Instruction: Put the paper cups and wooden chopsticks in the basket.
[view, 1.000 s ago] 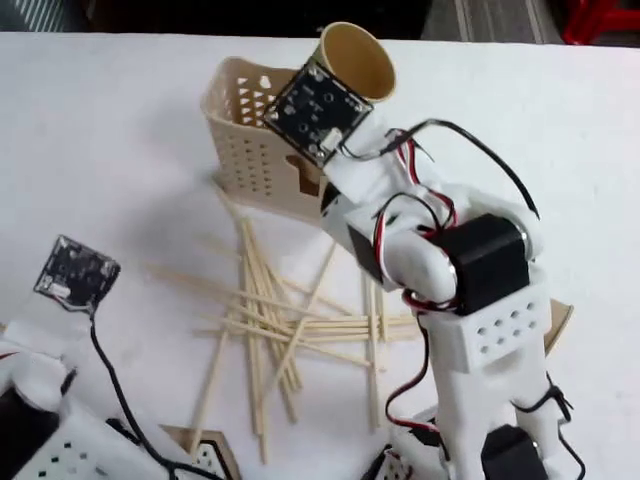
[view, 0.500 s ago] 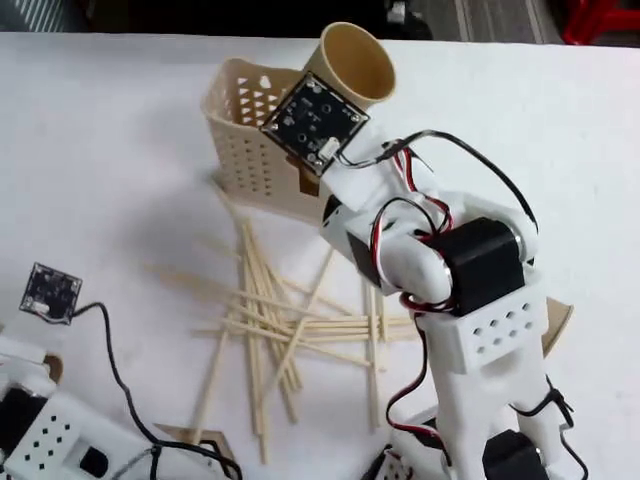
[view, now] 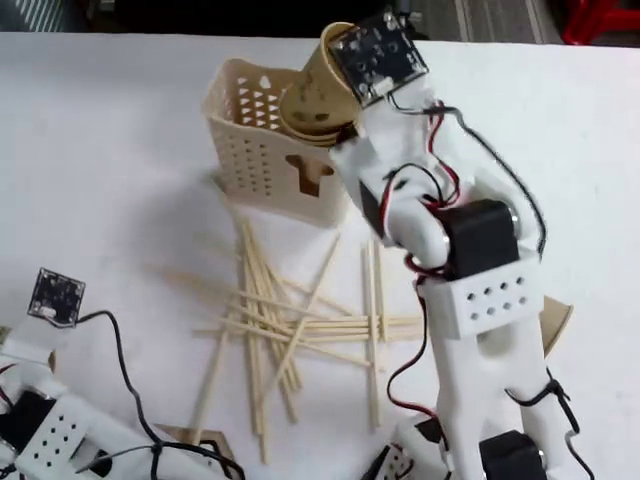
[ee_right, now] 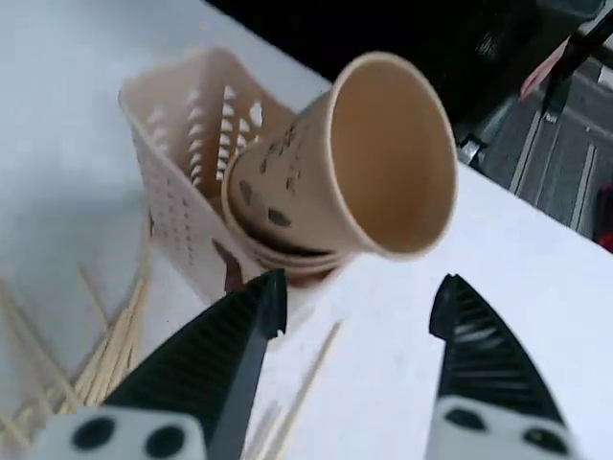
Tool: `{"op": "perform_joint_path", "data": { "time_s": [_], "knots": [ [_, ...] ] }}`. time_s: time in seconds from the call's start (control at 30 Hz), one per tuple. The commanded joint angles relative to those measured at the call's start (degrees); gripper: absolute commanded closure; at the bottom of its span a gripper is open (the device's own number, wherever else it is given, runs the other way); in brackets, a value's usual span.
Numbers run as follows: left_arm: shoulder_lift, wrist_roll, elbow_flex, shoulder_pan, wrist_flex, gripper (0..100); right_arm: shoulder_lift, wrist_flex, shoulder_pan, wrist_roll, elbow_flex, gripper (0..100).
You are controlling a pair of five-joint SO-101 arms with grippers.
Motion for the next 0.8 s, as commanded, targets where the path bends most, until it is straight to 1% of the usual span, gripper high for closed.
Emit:
{"op": "perform_joint_path", "data": {
  "time_s": [0.0,0.07,0.17,0.23,0.4,0.53,0.63,0.77],
  "knots": [
    [-0.8,4.7,-2.9,0.7,-0.8,98,-1.5,-10.6,1.0,-1.8,0.9,75.8],
    [-0.8,6.7,-3.7,0.7,-0.8,98,-1.5,-16.2,1.2,-1.8,2.5,81.1],
    [-0.8,9.5,-4.0,0.7,-1.0,98,-1.5,-24.1,2.4,-1.8,5.6,93.0],
    [-0.8,11.9,-4.1,1.4,-1.1,98,-1.5,-28.9,2.7,-1.8,7.9,97.7],
    [-0.8,17.4,-5.3,3.6,-0.8,98,-0.7,-34.7,1.4,-1.8,14.3,98.0],
    [-0.8,19.9,-6.7,5.1,1.5,98,4.8,-36.1,-0.3,-1.8,15.5,98.0],
    [-0.8,19.9,-8.4,5.8,5.2,98,8.8,-35.3,-3.3,-1.3,14.5,98.0],
    [-0.8,20.0,-9.7,6.5,7.5,98,8.6,-28.3,-5.3,-1.3,7.9,98.0]
  ]
}}
